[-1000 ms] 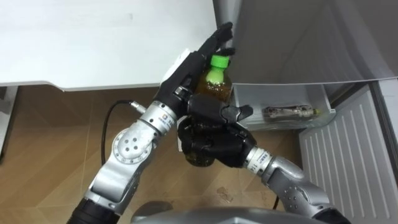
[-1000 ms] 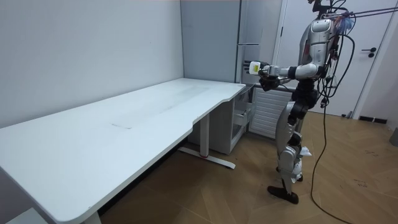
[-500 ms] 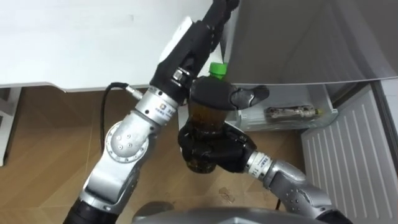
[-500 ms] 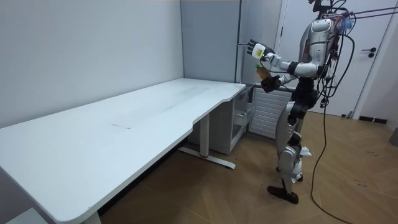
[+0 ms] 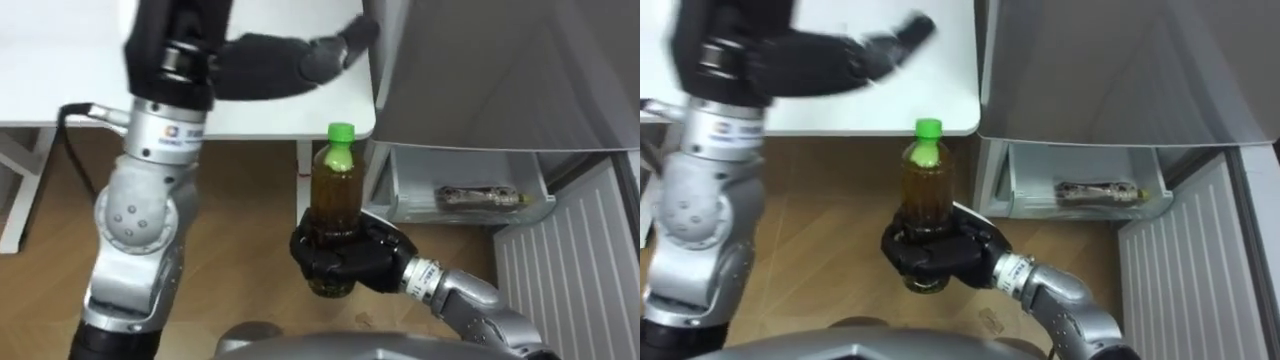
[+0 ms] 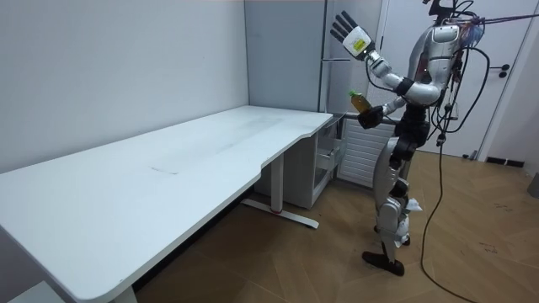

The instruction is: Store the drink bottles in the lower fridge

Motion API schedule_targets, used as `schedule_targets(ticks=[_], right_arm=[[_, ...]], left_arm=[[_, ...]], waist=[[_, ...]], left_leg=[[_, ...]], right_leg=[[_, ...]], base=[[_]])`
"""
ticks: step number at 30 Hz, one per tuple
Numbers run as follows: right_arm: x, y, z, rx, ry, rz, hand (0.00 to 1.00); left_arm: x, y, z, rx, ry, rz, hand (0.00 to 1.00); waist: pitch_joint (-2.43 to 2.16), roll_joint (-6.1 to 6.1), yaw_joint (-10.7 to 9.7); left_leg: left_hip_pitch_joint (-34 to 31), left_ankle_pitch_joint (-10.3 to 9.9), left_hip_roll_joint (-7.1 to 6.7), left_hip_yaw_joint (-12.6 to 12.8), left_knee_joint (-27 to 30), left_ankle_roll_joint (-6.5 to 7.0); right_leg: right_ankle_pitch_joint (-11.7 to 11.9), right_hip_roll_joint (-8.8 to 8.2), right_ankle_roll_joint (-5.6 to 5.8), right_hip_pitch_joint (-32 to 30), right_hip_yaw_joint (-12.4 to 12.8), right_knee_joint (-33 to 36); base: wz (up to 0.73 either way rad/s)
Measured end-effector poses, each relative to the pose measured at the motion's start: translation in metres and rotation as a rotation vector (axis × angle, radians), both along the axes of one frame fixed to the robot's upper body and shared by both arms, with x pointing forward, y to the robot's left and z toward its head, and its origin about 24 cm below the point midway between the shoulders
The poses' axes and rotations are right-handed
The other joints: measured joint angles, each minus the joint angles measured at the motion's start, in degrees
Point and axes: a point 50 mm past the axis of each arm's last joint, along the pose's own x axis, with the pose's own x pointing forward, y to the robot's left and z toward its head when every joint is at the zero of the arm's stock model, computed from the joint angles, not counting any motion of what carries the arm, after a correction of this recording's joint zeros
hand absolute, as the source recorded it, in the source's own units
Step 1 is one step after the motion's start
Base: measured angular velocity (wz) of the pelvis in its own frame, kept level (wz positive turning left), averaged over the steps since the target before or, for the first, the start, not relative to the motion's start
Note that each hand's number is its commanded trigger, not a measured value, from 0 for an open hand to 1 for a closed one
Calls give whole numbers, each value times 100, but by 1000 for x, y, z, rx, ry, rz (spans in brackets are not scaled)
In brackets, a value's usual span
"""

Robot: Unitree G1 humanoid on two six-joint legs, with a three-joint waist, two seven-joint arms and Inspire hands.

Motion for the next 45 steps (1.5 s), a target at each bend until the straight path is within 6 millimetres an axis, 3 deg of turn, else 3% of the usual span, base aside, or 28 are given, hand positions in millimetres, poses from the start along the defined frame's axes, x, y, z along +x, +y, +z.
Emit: schedule_targets(ticks=[5,7,11,12,13,17,23,27,29,30,32,36,39,41,45], right_arm=[[-13,-20,-3,-44,17,-86,100],[-18,-25,-5,-53,30,-106,100],[-24,-30,-7,-75,45,-115,100],[-28,-32,-8,-76,54,-122,100],[-30,-32,-9,-76,62,-127,100],[-30,-30,-9,-66,64,-138,100],[-28,-29,-8,-72,63,-163,100],[-28,-29,-11,-96,104,-181,100],[-28,-28,-11,-99,121,-181,100],[-26,-27,-11,-100,123,-175,100],[-23,-27,-12,-112,133,-182,100],[-11,-25,-9,-106,131,-236,100],[-3,-27,-8,-110,126,-280,100],[5,-29,-6,-120,119,-294,100],[11,-33,-5,-134,120,-342,100]], left_arm=[[-8,39,13,11,-103,273,0],[-14,58,19,-35,-156,390,0],[-28,84,18,-78,-193,565,0],[-30,92,14,-94,-184,617,0],[-31,100,10,-120,-169,662,0],[-38,130,-8,-274,-101,782,0],[-54,160,-63,-446,139,969,0],[-60,165,-109,-537,345,1048,0],[-63,160,-154,-625,571,1052,0],[-65,158,-167,-640,641,1052,0],[-85,145,-226,-705,958,1057,0],[-130,116,-286,-722,1389,1009,0],[-162,104,-307,-662,1600,940,0],[-180,100,-315,-530,1723,882,0],[-185,91,-321,-301,1840,758,0]], waist=[[-29,33,234],[-61,16,373],[-90,28,620],[-75,62,721],[-96,36,790],[-80,82,909],[-93,62,1015],[-97,63,1044],[-111,35,1053],[-112,34,1054],[-112,32,1053],[-100,-29,1024],[-93,-38,905],[-79,-29,696],[-71,-30,338]], left_leg=[[-24,7,-5,-76,-13,-12],[-10,19,-8,-99,-38,-25],[61,19,-13,-111,-34,-25],[96,19,-15,-115,-37,-25],[104,19,-16,-125,-44,-25],[154,19,-18,-139,-91,-25],[191,18,-34,-158,-107,-24],[160,18,-53,-214,-133,-24],[87,30,-65,-281,-145,-22],[87,30,-64,-280,-143,-23],[140,33,-61,-264,-160,-23],[125,32,-36,-150,-215,-23],[90,26,-31,-115,-243,-17],[44,26,-32,-131,-243,-17],[-59,26,-33,-139,-231,-18]], right_leg=[[-1,-3,2,19,-96,-51],[-1,-3,2,32,-127,-91],[-2,-3,2,74,-123,-118],[-2,-3,1,121,-128,-148],[-1,-2,1,147,-139,-185],[-2,-5,1,180,-161,-193],[-11,-14,-1,225,-175,-225],[-9,-20,-2,242,-227,-262],[-11,-29,-2,204,-307,-271],[-11,-28,-3,203,-307,-275],[-11,-28,-3,233,-295,-288],[-10,-15,-4,151,-177,-283],[-9,-13,-3,122,-145,-275],[-9,-12,-3,118,-176,-271],[-9,-17,-3,59,-224,-261]], base=[[6],[4],[0],[0],[6],[1],[0],[8],[14],[4],[-4],[-14],[-6],[5],[7]])
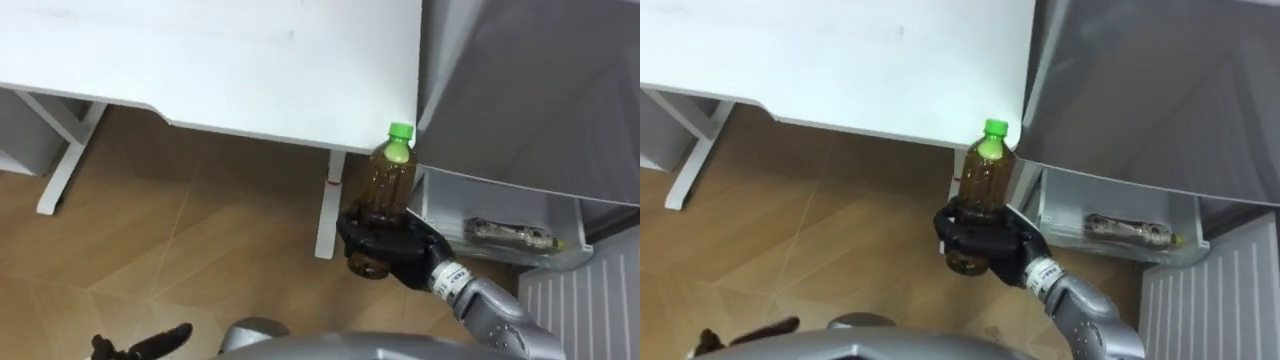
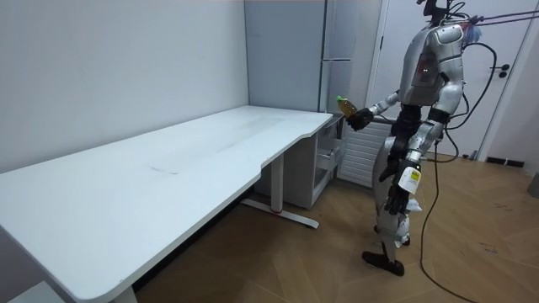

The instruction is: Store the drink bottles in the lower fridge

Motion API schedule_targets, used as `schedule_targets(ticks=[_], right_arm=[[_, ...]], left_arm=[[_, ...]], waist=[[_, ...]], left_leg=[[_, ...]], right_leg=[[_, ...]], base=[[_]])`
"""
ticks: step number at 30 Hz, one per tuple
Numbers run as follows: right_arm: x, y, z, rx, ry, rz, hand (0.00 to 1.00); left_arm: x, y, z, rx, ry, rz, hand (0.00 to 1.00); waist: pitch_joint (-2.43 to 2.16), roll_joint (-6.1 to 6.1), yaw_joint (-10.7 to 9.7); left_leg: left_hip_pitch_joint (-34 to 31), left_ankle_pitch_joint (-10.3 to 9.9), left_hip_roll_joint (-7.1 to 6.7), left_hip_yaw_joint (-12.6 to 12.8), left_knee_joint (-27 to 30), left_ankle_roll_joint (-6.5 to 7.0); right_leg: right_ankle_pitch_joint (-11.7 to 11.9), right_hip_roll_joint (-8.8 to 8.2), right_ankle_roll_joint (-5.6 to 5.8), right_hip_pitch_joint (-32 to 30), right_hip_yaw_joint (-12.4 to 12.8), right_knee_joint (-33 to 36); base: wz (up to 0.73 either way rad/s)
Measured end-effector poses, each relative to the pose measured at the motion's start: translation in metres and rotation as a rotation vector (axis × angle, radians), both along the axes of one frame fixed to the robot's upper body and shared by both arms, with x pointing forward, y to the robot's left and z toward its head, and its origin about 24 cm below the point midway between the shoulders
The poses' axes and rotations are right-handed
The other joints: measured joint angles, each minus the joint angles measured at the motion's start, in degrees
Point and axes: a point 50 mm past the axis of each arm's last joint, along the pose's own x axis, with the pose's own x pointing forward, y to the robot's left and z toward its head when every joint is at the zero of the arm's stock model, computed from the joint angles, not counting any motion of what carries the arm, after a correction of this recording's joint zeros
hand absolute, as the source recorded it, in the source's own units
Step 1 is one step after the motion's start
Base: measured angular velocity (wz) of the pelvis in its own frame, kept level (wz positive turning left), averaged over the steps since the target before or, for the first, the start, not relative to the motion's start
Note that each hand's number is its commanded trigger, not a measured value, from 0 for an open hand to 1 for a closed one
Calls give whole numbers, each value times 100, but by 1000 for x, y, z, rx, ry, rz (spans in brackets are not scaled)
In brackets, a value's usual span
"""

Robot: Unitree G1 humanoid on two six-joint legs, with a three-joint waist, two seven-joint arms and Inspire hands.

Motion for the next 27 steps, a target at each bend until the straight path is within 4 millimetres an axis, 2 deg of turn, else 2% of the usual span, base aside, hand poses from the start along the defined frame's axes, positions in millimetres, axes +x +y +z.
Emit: schedule_targets(ticks=[3,8,10,14,22,27], right_arm=[[-1,-6,-1,-26,17,-56,100],[5,-23,0,-97,26,-175,100],[8,-30,1,-120,22,-221,100],[14,-44,7,-166,-2,-321,100],[28,-44,27,-165,-108,-405,100],[28,-48,28,-160,-96,-470,100]], left_arm=[[1,-7,-3,-18,40,-122,0],[8,-13,-8,-71,73,-252,0],[8,-16,-9,-96,83,-288,0],[7,-20,-10,-156,88,-336,0],[12,-18,-10,-166,84,-393,0],[12,-18,-10,-162,92,-410,0]], waist=[[11,32,-219],[3,115,-548],[-15,129,-589],[-16,206,-679],[-14,220,-843],[-8,262,-992]], left_leg=[[18,0,-2,13,-6,1],[-10,0,2,46,3,2],[-27,0,11,115,7,3],[-40,8,21,249,12,13],[46,7,31,421,-8,14],[37,2,37,467,-9,20]], right_leg=[[0,-1,1,2,18,9],[0,2,1,-88,86,81],[0,4,0,-154,162,105],[0,3,1,-269,285,188],[0,8,3,-288,460,192],[4,12,8,-339,496,191]], base=[[-4],[-6],[-19],[-17],[-11],[-3]])
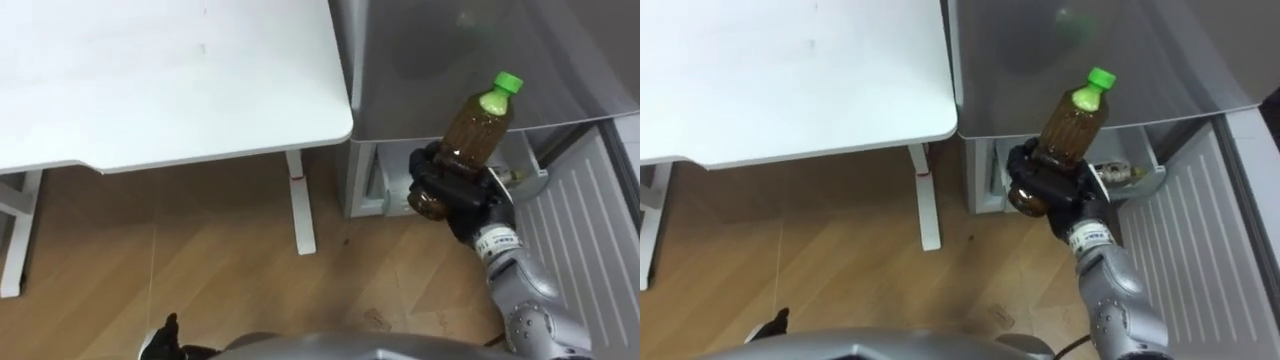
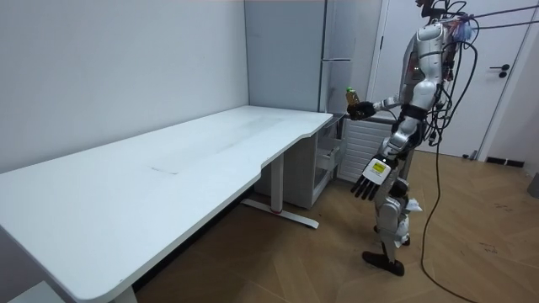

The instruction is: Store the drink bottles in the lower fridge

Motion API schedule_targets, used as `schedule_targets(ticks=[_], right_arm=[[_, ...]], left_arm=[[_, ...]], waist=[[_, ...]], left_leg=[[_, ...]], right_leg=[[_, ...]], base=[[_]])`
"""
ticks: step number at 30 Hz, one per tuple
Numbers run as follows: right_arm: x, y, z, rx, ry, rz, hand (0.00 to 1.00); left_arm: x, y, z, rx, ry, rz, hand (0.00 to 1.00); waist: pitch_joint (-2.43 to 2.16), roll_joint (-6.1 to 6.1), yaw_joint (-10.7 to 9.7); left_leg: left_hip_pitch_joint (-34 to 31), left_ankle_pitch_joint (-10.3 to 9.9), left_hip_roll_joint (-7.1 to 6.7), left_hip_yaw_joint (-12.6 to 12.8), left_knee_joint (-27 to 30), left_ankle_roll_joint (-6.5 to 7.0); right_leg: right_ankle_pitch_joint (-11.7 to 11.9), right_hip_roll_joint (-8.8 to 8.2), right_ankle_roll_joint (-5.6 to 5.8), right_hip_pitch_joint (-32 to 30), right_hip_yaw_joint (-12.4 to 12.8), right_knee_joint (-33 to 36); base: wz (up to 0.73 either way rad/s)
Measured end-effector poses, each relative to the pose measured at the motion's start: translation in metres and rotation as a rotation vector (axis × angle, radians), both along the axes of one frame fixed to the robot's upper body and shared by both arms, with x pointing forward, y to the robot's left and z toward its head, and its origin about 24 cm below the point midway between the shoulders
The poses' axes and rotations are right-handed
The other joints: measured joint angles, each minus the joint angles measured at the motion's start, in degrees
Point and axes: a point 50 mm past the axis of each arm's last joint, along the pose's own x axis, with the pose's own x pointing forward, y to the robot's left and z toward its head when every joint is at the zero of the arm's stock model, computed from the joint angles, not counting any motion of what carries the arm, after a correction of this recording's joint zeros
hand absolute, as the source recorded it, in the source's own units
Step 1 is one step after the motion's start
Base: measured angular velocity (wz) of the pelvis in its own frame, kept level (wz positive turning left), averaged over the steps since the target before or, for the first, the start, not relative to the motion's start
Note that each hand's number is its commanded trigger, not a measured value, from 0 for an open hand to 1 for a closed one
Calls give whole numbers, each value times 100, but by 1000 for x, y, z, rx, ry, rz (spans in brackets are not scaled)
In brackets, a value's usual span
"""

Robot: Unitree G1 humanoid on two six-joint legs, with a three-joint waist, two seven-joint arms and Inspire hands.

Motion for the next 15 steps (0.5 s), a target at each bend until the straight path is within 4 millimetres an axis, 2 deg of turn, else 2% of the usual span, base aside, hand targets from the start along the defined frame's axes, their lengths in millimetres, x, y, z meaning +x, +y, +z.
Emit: schedule_targets(ticks=[8,15], right_arm=[[-4,-12,-6,3,64,-143,100],[-8,-16,-13,98,120,-277,100]], left_arm=[[0,-1,0,-2,6,-5,0],[-5,0,0,-12,18,13,0]], waist=[[-24,61,-149],[2,10,-144]], left_leg=[[-81,1,2,29,8,0],[-170,2,2,27,44,1]], right_leg=[[-1,4,3,-38,27,-5],[-2,3,4,-123,19,2]], base=[[-1],[0]])
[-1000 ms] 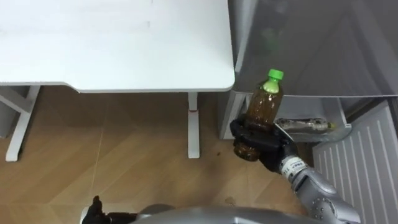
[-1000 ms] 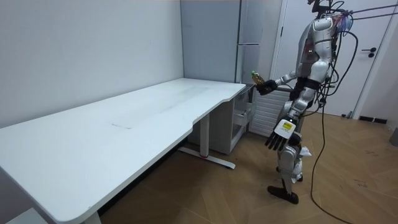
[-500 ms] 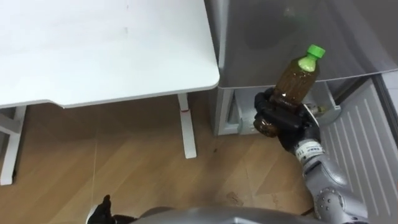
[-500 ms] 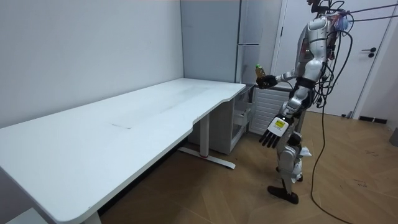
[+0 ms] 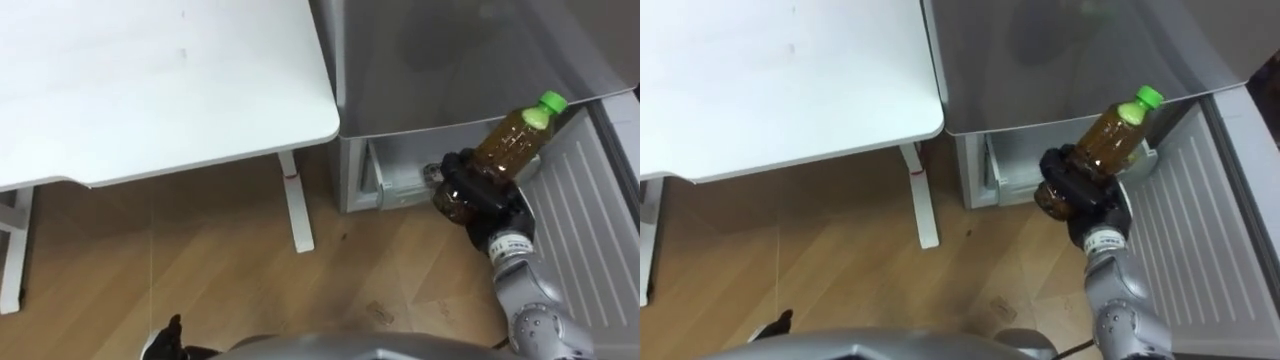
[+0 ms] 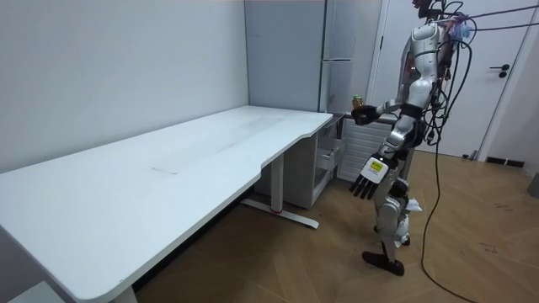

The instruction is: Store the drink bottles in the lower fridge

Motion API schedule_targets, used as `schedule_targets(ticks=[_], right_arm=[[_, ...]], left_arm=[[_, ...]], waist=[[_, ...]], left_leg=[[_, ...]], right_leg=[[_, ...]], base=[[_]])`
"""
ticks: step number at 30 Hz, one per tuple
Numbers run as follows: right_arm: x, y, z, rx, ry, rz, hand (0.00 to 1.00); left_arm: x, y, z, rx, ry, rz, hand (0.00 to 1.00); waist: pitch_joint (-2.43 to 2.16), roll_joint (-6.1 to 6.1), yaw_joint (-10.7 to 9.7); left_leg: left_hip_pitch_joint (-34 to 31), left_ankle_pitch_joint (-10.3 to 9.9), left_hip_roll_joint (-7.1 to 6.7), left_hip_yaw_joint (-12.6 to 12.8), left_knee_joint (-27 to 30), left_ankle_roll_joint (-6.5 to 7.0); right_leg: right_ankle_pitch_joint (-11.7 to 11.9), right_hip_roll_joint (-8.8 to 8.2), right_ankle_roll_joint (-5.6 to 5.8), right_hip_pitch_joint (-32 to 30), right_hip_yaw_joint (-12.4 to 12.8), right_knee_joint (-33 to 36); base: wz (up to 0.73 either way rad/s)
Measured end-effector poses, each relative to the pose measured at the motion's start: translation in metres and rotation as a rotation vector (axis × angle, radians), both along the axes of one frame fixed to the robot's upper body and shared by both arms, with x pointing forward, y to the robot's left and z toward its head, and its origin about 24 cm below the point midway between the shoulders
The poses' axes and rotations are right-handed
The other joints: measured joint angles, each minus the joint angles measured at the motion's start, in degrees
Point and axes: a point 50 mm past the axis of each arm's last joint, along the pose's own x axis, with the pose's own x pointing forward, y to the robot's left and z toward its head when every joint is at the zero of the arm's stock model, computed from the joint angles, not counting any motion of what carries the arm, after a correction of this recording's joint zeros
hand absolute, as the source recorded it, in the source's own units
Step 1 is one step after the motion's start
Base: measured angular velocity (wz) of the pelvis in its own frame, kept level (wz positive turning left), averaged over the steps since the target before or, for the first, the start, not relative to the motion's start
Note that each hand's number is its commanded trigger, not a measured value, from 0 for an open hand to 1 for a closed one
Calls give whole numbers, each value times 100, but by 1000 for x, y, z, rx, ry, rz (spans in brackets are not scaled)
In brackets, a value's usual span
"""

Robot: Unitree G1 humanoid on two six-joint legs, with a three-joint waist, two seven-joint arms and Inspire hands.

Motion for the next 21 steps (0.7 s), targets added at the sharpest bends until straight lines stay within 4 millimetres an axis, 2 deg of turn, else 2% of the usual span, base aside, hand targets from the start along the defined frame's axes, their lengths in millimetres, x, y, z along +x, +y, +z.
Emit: schedule_targets(ticks=[4,7,14,15,16,18,21], right_arm=[[-3,-6,-5,94,28,-108,100],[-5,-10,-9,108,51,-149,100],[-2,-16,-17,159,93,-266,100],[0,-17,-18,179,94,-299,100],[5,-19,-20,196,98,-331,100],[14,-21,-23,197,113,-359,100],[32,-22,-23,209,122,-375,100]], left_arm=[[-3,1,0,-3,5,8,0],[-7,3,0,2,16,15,0],[-10,4,0,20,30,-9,0],[-8,4,1,25,25,-8,0],[-4,4,1,26,19,-10,0],[4,4,1,24,4,-17,0],[20,5,1,33,-13,-46,0]], waist=[[1,-12,30],[-7,-34,41],[8,-78,111],[-12,-58,125],[3,-72,132],[-3,-60,189],[37,-70,286]], left_leg=[[-30,0,1,-1,18,0],[-103,0,0,-39,59,0],[-277,-1,-8,-118,201,0],[-373,-1,-13,-174,259,0],[-503,0,-11,-181,350,0],[-694,1,-8,-190,433,0],[-1134,5,-12,-207,705,4]], right_leg=[[0,-1,0,-31,-19,4],[0,-6,-1,-70,-58,13],[-2,-18,-1,-119,-164,24],[-2,-21,-1,-183,-218,48],[-2,-29,-5,-296,-253,126],[-15,-42,-26,-522,-279,310],[-36,-73,-41,-920,-330,579]], base=[[2],[5],[10],[21],[18],[7],[9]])
